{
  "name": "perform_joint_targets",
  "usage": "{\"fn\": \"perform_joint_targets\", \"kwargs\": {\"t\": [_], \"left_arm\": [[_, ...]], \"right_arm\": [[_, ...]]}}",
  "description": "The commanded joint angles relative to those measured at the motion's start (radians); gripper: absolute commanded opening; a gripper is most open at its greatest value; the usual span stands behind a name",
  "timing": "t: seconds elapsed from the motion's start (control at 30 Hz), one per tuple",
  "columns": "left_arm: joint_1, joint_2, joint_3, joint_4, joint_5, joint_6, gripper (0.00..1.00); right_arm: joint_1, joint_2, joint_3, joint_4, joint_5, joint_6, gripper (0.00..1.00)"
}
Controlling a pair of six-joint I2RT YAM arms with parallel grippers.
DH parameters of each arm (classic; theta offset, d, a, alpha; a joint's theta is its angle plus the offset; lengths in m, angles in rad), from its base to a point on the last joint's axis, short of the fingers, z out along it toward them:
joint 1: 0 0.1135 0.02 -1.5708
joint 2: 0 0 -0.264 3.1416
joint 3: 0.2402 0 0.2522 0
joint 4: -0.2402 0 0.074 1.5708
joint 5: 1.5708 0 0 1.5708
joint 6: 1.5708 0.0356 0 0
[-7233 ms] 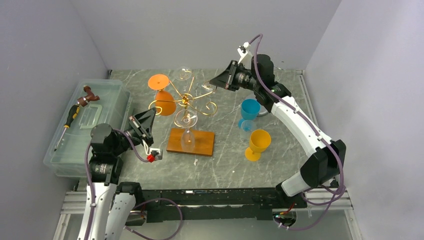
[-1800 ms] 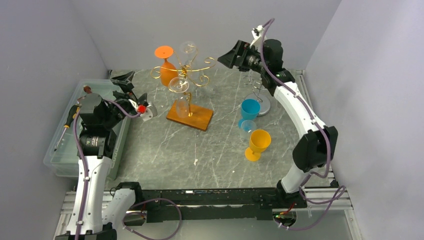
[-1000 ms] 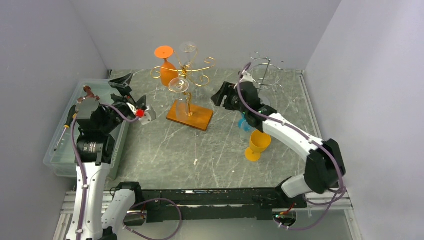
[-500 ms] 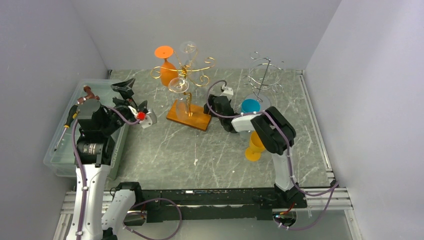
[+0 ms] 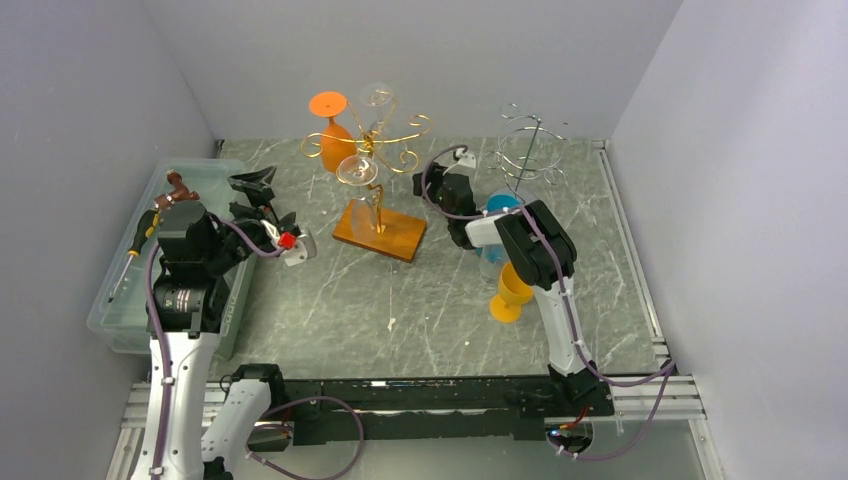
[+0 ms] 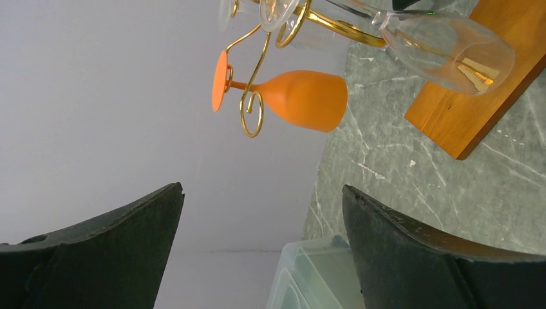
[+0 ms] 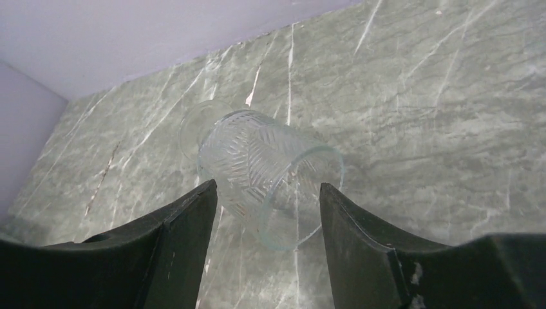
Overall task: Place the wine glass upside down on the wine glass rack
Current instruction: Pick up the wine glass at the center of the board.
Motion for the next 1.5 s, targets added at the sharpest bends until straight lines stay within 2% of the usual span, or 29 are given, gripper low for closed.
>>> {"fn": "perform_joint_targets", "kwargs": {"t": [0.0, 0.3, 0.6, 0.77, 0.83, 1.03, 1.23, 1.47], "left_arm": [[-0.005, -0.004, 0.010, -0.012, 0.015, 0.024, 0.99], [-0.005, -0.007, 0.002, -0.019, 0.013, 0.040, 0.99], [-0.005, -0.018, 0.011, -0.028, 0.004, 0.050, 0.99], [-0.005, -0.031, 0.005, -0.037, 0.010, 0.066, 0.99], [-0.005, -0.038, -0.001, -0.029, 0.013, 0.069, 0.99], [-0.005, -0.058, -0.005, -0.025, 0.034, 0.052, 0.99], [-0.005, -0.075, 0.025, -0.095, 0.068, 0.028, 0.99], [-0.005, -0.089, 0.083, -0.223, 0.112, -0.135, 0.99]], "right_arm": [[-0.004, 0.039, 0.054, 0.083, -0.068, 0.003, 0.61], [-0.002, 0.079, 0.121, 0.044, -0.118, 0.057, 0.55], [-0.002, 0.105, 0.160, 0.019, -0.131, 0.088, 0.36], [0.005, 0.063, 0.112, 0.027, -0.124, 0.087, 0.07], [0.016, 0.020, 0.073, 0.033, -0.097, 0.072, 0.00], [0.055, -0.175, -0.076, 0.012, -0.012, 0.028, 0.00], [0.101, -0.360, -0.229, -0.014, 0.007, 0.007, 0.00], [0.205, -0.641, -0.418, -0.135, 0.079, -0.004, 0.00]]}}
